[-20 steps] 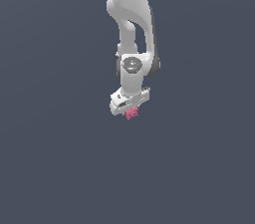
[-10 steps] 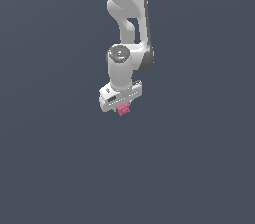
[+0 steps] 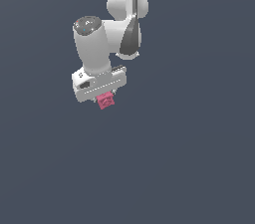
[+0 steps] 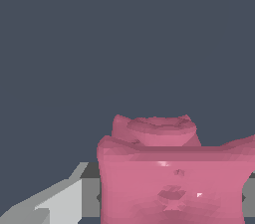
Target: Pick up the object and move it to a goal position.
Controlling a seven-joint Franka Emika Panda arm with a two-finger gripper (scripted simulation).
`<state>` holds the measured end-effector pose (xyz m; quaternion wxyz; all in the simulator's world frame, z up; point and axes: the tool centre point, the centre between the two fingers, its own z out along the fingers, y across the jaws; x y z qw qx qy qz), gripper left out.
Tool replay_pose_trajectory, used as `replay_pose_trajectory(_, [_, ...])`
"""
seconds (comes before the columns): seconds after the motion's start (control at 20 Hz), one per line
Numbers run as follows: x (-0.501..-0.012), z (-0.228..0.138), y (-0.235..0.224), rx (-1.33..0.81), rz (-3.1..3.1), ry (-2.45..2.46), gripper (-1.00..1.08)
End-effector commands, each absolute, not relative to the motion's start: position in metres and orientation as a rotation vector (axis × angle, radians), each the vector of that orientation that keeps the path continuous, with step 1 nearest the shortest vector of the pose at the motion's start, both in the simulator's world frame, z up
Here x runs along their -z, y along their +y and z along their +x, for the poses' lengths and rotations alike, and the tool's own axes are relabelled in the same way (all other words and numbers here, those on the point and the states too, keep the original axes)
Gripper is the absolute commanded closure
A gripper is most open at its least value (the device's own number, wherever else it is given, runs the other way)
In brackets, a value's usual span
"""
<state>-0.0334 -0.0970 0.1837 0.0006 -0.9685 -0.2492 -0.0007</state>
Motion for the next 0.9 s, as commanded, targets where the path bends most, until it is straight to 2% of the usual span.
replay_pose_trajectory(0.0, [-0.208,-0.029,-0.117,0.002,-3.041,-0.783,1.08])
replay_pose_trajectory(0.4, [-0.271,-0.016,-0.169,0.001,-3.041,-0.784,1.08])
replay_pose_trajectory(0.85, [-0.305,-0.006,-0.197,0.000,-3.042,-0.784,1.08])
